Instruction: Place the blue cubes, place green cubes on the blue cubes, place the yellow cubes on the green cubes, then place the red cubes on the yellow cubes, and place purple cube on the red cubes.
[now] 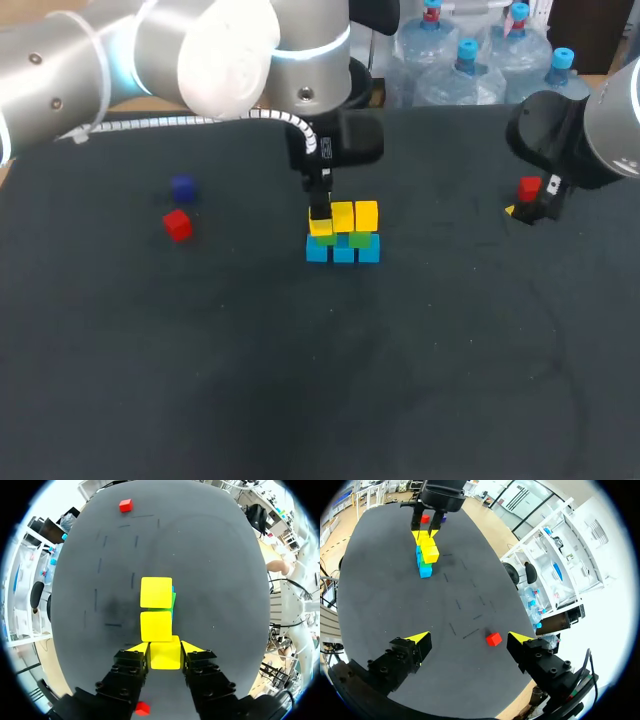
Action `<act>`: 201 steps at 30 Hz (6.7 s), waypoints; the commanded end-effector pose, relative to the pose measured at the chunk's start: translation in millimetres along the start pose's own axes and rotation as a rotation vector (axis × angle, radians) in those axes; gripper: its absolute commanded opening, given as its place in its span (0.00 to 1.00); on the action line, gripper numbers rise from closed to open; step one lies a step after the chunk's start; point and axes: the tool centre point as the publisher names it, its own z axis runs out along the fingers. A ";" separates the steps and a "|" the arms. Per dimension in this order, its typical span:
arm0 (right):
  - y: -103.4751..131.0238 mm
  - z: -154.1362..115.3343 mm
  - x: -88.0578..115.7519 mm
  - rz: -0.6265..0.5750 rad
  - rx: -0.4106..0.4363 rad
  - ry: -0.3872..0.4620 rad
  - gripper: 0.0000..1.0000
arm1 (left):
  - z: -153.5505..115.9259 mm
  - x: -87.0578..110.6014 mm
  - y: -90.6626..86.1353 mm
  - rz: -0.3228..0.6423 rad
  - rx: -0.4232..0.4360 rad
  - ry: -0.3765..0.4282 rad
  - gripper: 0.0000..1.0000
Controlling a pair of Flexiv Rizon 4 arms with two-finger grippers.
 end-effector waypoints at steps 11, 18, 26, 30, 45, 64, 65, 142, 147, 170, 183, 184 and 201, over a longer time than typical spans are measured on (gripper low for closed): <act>1.7 0.1 1.3 0.002 0.009 -0.003 1.00 | 1.4 -1.6 6.7 0.005 -0.001 0.026 0.00; 1.7 0.1 1.3 0.002 0.009 -0.003 1.00 | 2.4 -1.7 8.1 0.003 0.000 0.028 0.00; 1.7 0.1 1.3 0.002 0.009 -0.003 1.00 | 3.3 -1.5 10.0 0.002 -0.004 0.031 0.00; 1.7 0.1 1.3 0.002 0.009 -0.003 1.00 | 3.5 -1.3 10.3 0.002 -0.003 0.032 0.00; 1.7 0.1 1.3 0.002 0.009 -0.003 1.00 | 3.7 -1.1 7.6 -0.004 0.023 0.019 1.00; 1.7 0.1 1.3 0.002 0.009 -0.003 1.00 | -45.2 43.6 -5.1 -0.100 -0.078 -0.002 1.00; 1.7 0.1 1.3 0.002 0.009 -0.003 1.00 | -46.8 48.8 -5.1 -0.120 -0.089 0.003 1.00; 1.7 0.1 1.3 0.002 0.009 -0.003 1.00 | 34.9 221.7 42.2 -0.620 -0.089 0.020 1.00; 1.7 0.1 1.3 0.002 0.009 -0.003 1.00 | 39.2 222.9 46.0 -0.622 -0.083 0.025 1.00; 1.7 0.1 1.3 0.002 0.009 -0.003 1.00 | 43.8 218.5 53.3 -0.617 -0.071 0.031 0.00; 1.7 0.1 1.3 0.002 0.009 -0.003 1.00 | 22.6 188.9 24.0 -0.460 -0.058 0.028 0.00; 1.7 0.1 1.3 0.002 0.009 -0.003 1.00 | 18.1 183.5 20.6 -0.429 -0.060 0.026 0.00; 1.7 0.1 1.3 0.002 0.009 -0.003 1.00 | -57.0 118.5 -0.9 -0.240 -0.109 -0.019 0.00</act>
